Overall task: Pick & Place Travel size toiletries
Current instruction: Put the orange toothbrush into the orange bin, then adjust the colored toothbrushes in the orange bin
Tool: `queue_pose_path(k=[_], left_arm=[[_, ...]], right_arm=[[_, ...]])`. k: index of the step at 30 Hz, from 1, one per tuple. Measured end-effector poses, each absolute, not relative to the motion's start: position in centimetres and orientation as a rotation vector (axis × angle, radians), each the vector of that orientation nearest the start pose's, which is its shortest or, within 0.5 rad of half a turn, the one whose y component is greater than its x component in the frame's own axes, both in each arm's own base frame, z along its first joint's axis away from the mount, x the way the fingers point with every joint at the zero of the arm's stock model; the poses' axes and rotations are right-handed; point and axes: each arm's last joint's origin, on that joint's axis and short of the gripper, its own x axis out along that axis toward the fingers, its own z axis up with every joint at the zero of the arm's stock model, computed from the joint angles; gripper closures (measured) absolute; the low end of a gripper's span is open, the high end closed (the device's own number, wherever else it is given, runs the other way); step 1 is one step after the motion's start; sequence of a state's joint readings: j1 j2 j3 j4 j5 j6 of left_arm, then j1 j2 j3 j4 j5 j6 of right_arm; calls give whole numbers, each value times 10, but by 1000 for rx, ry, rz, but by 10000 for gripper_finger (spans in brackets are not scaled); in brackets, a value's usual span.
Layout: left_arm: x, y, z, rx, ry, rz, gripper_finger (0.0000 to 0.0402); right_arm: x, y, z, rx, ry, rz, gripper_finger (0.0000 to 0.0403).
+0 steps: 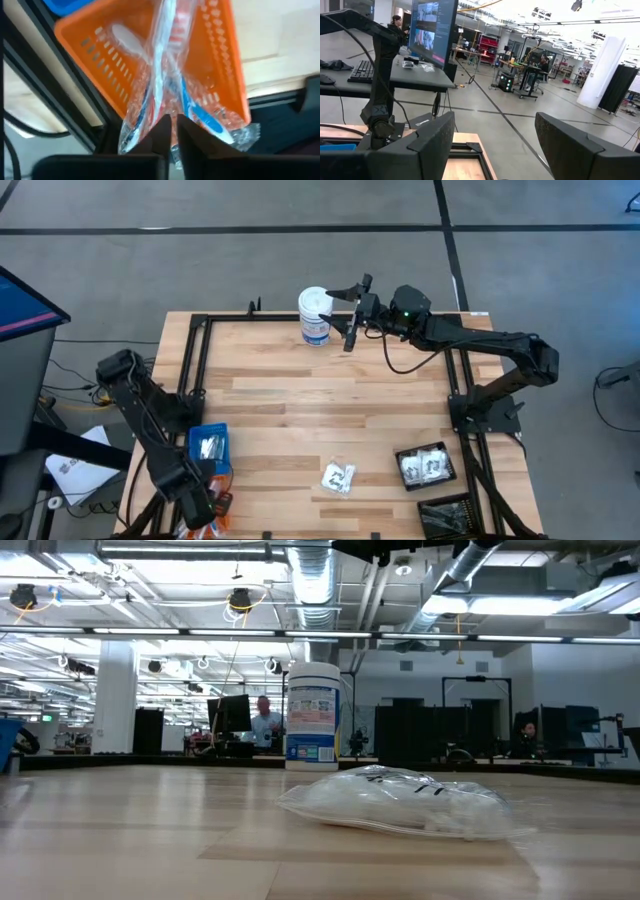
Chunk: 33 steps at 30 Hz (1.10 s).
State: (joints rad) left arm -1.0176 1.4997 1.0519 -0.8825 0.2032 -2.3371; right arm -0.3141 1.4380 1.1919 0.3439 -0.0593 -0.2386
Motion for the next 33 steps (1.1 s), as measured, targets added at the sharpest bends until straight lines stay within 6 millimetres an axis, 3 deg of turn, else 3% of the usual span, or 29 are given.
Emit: queue_pose_path(k=[5,14,26,33], left_arm=[[141,-244,209,-1207,1613,849,398],[147,-254,189,-1176,1617,865,401],[145,-243,213,-1236,1512,796,401],[144,-226,205,-1144,1457,906,401]], right_arm=[[318,-101,373,-255,-66,-265,132],[318,-101,373,-254,-66,-265,132],[318,-101,373,-253,-66,-265,132],[318,-101,373,-255,-66,-265,132]])
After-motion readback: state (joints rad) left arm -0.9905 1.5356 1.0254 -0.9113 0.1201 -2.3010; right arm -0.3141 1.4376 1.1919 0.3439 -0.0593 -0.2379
